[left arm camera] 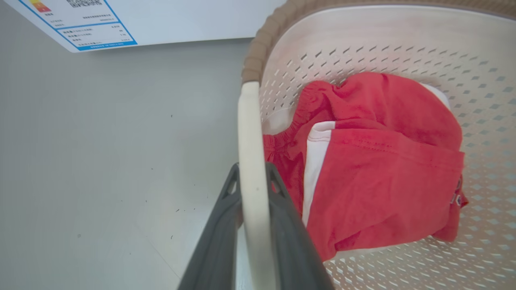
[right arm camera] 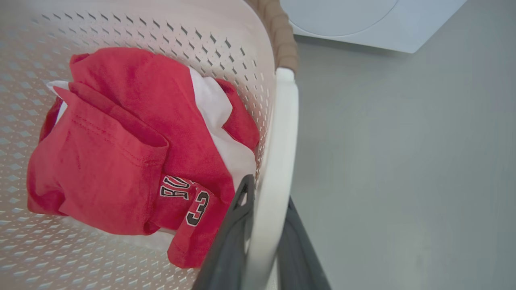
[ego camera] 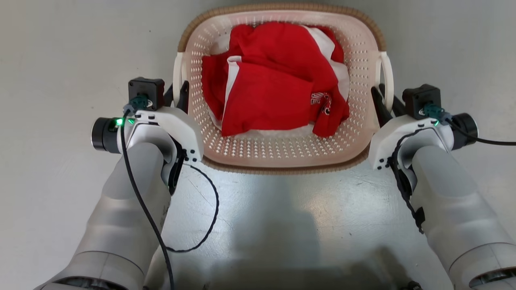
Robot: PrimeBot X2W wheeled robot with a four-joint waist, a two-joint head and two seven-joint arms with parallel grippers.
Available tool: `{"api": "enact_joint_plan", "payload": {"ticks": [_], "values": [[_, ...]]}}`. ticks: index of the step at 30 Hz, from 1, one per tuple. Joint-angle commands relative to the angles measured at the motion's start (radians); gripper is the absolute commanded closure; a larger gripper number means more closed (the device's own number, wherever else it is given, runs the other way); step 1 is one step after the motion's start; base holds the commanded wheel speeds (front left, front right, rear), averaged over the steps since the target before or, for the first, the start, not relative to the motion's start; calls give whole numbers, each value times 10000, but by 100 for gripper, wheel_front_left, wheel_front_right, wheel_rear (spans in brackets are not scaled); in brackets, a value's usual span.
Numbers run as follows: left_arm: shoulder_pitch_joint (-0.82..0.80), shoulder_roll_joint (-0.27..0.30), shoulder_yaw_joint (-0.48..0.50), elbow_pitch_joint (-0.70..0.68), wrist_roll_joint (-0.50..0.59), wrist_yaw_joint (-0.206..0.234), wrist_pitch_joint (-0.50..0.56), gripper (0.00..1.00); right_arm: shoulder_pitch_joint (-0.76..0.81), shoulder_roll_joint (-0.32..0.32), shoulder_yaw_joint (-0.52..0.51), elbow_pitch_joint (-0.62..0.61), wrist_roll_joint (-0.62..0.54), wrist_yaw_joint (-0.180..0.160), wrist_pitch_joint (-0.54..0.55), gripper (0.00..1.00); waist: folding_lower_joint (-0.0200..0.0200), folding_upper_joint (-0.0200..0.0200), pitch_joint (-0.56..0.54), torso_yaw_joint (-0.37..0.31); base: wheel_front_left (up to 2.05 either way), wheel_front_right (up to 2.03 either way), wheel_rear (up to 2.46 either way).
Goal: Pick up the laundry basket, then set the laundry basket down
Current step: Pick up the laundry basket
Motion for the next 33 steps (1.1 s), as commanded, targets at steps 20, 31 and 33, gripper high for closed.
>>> {"api": "enact_joint_plan", "payload": {"ticks": [20,31,33], "values": [[1056,283,-1446,1462,-1645,-120,177,100,655,215,2214,1173,1961,67,1117,100,0,0,-2394,-294,0,0,0],[2087,283,-2166,1836,-2353,-234,1013,100,1850,216,3409,986,3675,67,1984,100,0,0,-4820,-427,0,0,0],[2311,283,-2266,1874,-2450,-253,1171,100,2063,216,3607,957,3967,67,2147,100,0,0,-5221,-450,0,0,0]]}}
